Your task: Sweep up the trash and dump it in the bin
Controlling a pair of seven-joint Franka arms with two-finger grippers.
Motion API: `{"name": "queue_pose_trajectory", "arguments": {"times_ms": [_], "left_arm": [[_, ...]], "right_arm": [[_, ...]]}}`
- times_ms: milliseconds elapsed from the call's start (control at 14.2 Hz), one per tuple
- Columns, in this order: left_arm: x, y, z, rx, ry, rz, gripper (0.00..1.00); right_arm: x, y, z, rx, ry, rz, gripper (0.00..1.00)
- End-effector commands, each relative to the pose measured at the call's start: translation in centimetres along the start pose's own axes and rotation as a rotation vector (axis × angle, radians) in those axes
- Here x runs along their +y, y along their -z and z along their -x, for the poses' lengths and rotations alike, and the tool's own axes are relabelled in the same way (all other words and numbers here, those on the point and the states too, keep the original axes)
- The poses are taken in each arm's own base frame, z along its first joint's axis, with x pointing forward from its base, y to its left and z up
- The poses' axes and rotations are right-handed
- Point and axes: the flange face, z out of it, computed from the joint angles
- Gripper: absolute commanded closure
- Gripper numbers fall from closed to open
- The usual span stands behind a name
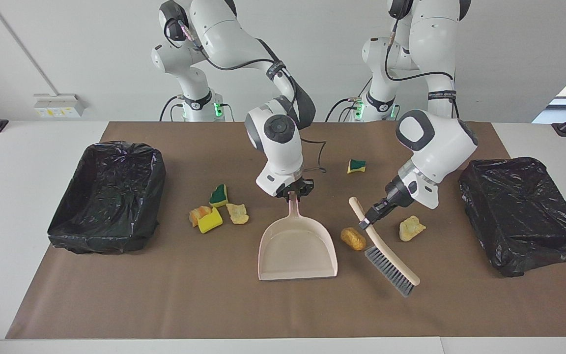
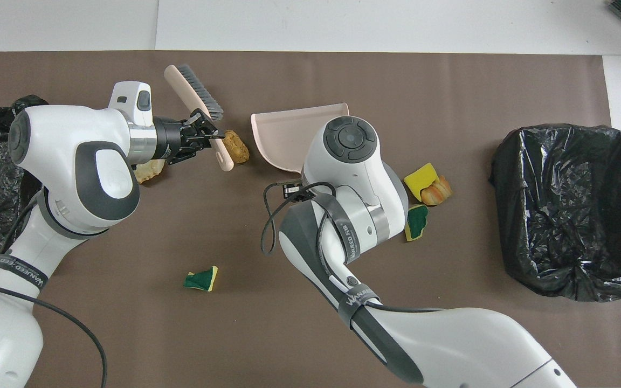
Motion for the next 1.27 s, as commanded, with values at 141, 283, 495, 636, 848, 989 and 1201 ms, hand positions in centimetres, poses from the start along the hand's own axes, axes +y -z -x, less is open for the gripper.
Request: {"name": "queue_pose_trajectory", "arguments": {"times_ms": [141,283,495,636,848,989,1201], "left_arm": [[1.8,-2.3,0.7,0.027,-0.023,0.041,1.00],[2.7,-3.5,1.4,0.010,-0.037,0.043,1.00],[3.2,-6.4,3.7,-0.034,-0.078,0.011,1.00],[2.5,-6.4,4.4,-0.113,-0.066,-0.021,1.00],[1.0,-4.3,6.3,-0.168,-0.002,-0.066,1.00],[-1.5,-2.5,8.6,-0.174,0.028,-0.100,1.00],[-5.0,-1.1,11.9,-0.179,0.092,-0.164,1.00]], "right_arm": [[7.2,11.2,2.9,-0.021,0.195,-0.039,1.00],[9.7,13.3,4.0,-0.034,0.298,-0.035,1.00],[10.3,13.9,6.1,-0.125,0.536,0.114,1.00],[11.5,12.4,7.8,-0.179,0.896,0.130,1.00],[13.7,9.5,9.5,-0.154,1.095,0.141,1.00],[13.3,9.0,9.7,-0.165,1.112,0.146,1.00],[11.9,8.3,11.7,-0.170,1.145,0.144,1.00]]}}
